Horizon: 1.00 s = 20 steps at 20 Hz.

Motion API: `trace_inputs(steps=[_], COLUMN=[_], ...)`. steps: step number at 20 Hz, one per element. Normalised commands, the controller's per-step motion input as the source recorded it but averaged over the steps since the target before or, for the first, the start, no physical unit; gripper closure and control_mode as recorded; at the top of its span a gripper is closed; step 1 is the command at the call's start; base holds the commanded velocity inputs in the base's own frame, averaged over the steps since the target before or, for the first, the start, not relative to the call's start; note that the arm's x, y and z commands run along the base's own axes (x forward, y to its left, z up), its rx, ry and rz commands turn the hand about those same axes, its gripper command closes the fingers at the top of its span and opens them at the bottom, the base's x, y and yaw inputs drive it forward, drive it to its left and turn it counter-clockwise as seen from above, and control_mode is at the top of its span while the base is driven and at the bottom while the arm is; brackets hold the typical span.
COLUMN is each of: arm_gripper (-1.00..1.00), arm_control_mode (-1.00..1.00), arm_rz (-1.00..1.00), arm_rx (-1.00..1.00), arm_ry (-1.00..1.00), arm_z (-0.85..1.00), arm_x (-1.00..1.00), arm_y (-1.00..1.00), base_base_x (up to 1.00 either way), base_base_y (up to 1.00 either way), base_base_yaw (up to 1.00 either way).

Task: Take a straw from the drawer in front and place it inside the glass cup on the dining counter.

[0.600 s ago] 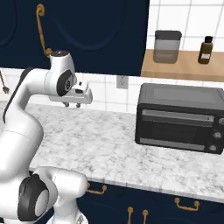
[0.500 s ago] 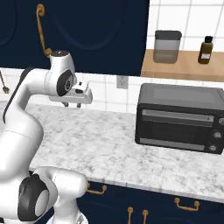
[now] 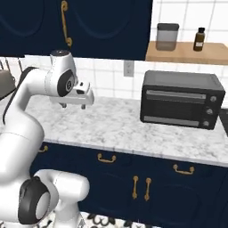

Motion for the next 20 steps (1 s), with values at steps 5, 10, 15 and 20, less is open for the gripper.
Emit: trace_inputs(steps=[5,10,15,20], arm_gripper=[-1.00,-1.00,-1.00,-1.00], arm_control_mode=[1.00,1.00,1.00,1.00], arm_rz=[0.00,0.00,0.00,0.00], arm_rx=[0.00,0.00,0.00,0.00], arm_ry=[0.00,0.00,0.00,0.00], arm_z=[0.00,0.00,0.00,0.00], arm_x=[0.00,0.00,0.00,0.00], arm_y=[0.00,0.00,0.00,0.00], base_base_x=[0.00,0.00,-0.06,-0.26], base_base_y=[-0.76,-0.59,-0.71,-0.87], base_base_yaw=[0.55,0.69,0.68,0.56])
